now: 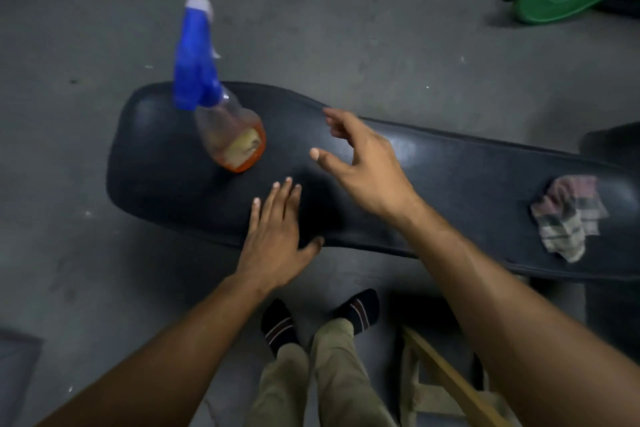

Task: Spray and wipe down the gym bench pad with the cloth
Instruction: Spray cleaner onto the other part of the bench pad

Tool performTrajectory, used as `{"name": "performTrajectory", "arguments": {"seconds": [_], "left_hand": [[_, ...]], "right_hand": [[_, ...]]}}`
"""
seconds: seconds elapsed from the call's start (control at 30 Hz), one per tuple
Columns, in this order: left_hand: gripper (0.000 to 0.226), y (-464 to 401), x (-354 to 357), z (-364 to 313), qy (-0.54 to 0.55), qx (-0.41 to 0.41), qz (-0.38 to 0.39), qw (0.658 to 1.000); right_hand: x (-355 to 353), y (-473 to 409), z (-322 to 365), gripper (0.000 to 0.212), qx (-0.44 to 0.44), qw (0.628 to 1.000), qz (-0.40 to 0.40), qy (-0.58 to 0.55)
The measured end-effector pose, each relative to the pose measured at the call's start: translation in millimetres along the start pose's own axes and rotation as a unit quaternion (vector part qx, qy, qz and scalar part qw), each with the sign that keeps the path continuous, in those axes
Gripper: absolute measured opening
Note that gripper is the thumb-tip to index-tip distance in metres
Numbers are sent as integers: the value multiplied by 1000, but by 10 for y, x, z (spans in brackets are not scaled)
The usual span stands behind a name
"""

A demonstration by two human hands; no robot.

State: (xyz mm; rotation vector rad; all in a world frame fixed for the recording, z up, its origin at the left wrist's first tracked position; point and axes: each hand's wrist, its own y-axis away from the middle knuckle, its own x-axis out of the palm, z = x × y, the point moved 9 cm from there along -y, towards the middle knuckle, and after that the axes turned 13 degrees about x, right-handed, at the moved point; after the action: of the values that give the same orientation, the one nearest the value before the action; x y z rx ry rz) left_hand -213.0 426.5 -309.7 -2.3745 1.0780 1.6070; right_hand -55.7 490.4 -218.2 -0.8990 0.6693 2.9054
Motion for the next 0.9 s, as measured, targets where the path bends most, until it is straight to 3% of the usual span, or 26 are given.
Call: {"name": "performTrajectory", "arguments": {"seconds": [0.27, 0.33, 0.43, 0.53, 0.67, 0.9], "left_hand": [[102, 440, -364, 568, -10, -39, -43, 998], [99, 491, -437, 651, -3, -46, -59, 997], [100, 549, -481, 708, 4, -46, -72, 996], [99, 601, -473, 741, 3, -47, -83, 995], [98, 637, -392, 774, 18, -54, -70, 996], [92, 496, -109, 391, 5, -16, -33, 999]], "right_hand": [[525, -64, 1132, 93, -70, 987, 51, -133], [653, -74, 1325, 88, -73, 987, 32, -140], [788, -115, 1415, 64, -55, 984, -19, -170], [789, -81, 1339, 49, -48, 975, -64, -208], [541, 173, 994, 52, -42, 959, -110, -257], [148, 1243, -51, 43, -13, 970, -193, -148]]}}
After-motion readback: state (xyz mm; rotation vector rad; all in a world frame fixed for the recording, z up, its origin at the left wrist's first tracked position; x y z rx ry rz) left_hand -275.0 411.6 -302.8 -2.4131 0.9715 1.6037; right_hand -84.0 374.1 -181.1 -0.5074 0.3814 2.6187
